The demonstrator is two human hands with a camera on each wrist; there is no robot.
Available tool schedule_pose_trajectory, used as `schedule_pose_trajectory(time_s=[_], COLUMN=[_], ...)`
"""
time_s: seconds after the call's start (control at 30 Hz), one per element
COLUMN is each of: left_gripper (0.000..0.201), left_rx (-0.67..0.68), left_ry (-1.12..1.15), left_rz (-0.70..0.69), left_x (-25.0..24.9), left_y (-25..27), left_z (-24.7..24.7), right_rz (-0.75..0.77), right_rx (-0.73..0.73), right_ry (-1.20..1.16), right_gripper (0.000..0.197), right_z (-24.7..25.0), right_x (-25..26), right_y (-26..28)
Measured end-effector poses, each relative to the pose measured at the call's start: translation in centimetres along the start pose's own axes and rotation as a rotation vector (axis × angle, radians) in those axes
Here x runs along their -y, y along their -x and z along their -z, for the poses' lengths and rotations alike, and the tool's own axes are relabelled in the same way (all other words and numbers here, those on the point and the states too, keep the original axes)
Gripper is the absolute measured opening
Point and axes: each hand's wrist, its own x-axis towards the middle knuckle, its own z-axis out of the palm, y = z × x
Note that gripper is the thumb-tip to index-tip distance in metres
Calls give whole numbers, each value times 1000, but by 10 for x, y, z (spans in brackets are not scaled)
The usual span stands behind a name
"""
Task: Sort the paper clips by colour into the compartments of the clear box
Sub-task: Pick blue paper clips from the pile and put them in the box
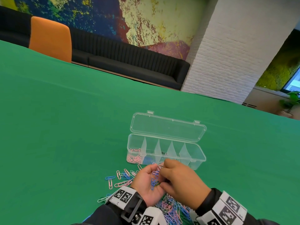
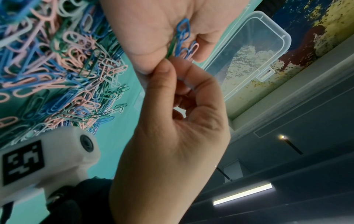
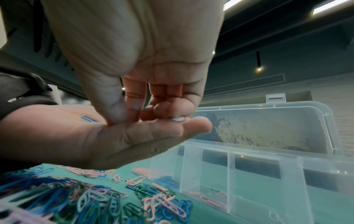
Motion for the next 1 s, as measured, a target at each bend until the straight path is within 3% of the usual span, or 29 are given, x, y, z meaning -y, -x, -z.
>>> schedule_pose_trajectory(time_s=[0.2, 0.37, 0.43, 0.53, 0.63, 0.77, 0.83, 1.0], left_gripper=[32, 41, 45, 44, 41, 39, 39, 43], left_rx=[52, 105, 122, 107, 100, 117, 119, 112], left_ry=[71, 86, 94, 72, 20, 7, 1, -17], left_rz=[27, 66, 44, 22, 33, 26, 20, -1], left_x=[1, 2, 1, 2, 2, 4, 3, 1], left_y=[5, 7, 7, 7, 7, 8, 8, 7], left_z=[-5, -6, -7, -8, -6, -8, -9, -9], right_rz=[88, 105, 51, -80, -265, -559, -635, -602], right_rx=[-25, -75, -166, -344, -473, -400, -349, -404], right_ry=[16, -253, -390, -414, -406, -351, -357, -435], right_gripper=[6, 12, 5, 7, 23, 17, 11, 6], right_z=[2, 15, 26, 41, 46, 43, 41, 44], right_x=[-1, -5, -10, -32, -66, -110, -122, -112], right_y=[-5, 5, 11, 15, 13, 4, 3, 12])
